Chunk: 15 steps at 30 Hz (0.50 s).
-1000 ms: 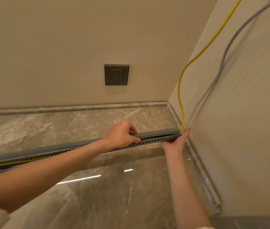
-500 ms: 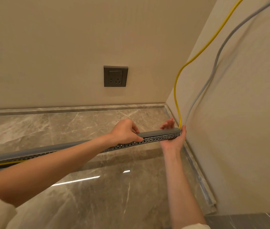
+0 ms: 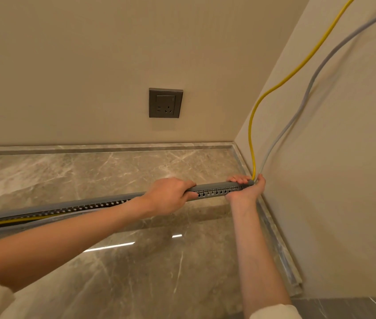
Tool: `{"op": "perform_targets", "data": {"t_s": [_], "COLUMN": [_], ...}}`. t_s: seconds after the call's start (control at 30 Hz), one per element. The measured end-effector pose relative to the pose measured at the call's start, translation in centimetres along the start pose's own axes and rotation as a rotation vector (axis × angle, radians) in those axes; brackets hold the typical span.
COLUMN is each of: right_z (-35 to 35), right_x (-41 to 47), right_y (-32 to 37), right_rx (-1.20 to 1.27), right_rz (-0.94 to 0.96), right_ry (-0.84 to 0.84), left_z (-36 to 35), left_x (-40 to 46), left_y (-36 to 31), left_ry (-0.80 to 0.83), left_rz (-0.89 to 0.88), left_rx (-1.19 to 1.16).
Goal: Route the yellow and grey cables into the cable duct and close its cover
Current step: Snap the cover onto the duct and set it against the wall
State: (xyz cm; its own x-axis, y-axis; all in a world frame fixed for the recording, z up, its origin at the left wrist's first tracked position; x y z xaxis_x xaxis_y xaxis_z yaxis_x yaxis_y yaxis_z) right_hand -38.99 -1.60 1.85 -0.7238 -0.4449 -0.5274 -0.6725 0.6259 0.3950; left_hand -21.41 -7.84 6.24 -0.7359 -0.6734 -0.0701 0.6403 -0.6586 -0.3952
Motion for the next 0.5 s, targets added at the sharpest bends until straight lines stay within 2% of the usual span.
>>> {"op": "perform_targets", "data": {"t_s": [0.1,0.27,0.4,0.5], "right_z": [-0.04,-0.71,-0.83,-0.61], "right_x": [-0.11,-0.34,-0.21,-0.25], "right_y": [0.08,0.07,0.13,0.00], "right_rx": [-0.069,-0.169,-0.215,-0.132], "right_rz": [0.050,0.107,0.137,0.150], "right_ry": [-0.044,-0.013,0.032,0.075], "left_z": [-0.17,-0.49,-0.58,-0.23], "left_x": [-0.15,-0.23,-0.03,0.62], "left_y": [-0.01,0.16,0.47,0.49], "left_ry": [-0.095,-0.172,-0.133,-0.025], "left_rz": [-0.002,-0.005,-0.030,-0.025], "left_rx": [0.031,0.096,0.059,-0.041]}}
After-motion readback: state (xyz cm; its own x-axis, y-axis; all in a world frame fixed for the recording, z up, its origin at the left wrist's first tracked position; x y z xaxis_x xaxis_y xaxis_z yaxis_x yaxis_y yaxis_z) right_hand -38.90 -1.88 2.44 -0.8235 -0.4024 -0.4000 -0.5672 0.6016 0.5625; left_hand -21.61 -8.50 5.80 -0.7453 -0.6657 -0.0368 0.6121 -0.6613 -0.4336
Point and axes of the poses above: each hand's wrist, its own x-axis towards the middle knuckle, its own z-axis out of the back of the hand, y = z × x, the point moved 6 cm from there along x, towards the middle knuckle, and after that the axes turned 11 degrees about z, right-handed, at the moved point
